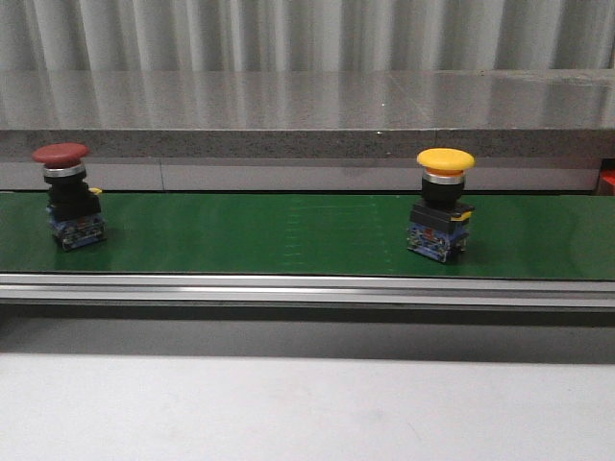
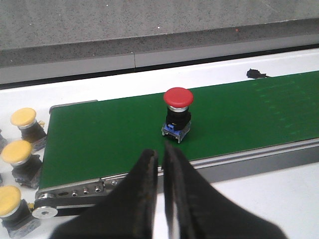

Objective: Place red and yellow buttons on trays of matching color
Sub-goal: 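Grasp the yellow button at the belt's end with the right gripper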

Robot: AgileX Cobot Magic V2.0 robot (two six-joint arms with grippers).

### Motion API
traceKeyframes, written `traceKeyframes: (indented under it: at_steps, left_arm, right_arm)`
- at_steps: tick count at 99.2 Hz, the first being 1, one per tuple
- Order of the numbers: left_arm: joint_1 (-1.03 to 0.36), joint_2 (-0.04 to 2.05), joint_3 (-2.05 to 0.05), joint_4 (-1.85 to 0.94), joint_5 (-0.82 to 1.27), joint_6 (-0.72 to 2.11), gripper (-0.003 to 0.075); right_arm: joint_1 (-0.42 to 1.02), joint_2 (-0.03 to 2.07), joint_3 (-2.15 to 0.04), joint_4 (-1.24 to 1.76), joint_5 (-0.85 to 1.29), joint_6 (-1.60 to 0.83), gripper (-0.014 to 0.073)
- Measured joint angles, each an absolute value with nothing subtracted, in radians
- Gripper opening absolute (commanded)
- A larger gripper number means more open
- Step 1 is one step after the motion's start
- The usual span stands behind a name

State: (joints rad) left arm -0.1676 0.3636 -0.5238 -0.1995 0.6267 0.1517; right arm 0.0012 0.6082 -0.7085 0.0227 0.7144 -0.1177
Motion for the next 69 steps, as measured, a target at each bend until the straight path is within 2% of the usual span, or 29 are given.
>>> traceKeyframes:
  at_steps: [3,10,44,69]
  left_arm:
    - [-0.168,0.364,-0.524,-0.200,0.627,0.152,-0.0005]
    - [-0.168,0.364,-0.524,-0.200,0.627,0.152,-0.0006]
    - [-0.168,0.364,-0.524,-0.200,0.627,0.152,-0.0006]
    - [-0.168,0.364,-0.524,-0.200,0.627,0.152,-0.0005]
  right_arm:
    - [0.009,0.638,-0.729,0.025,0.731,-0.118,0.0520]
    - [0.033,0.711,-0.778,0.031,0.775,-0.120,0.0577]
    - [0.178,1.060,-1.011,0.100,0.944,-0.122,0.0579]
    - [0.228,1.290,-1.125,0.110,1.040,-0.122,0.0579]
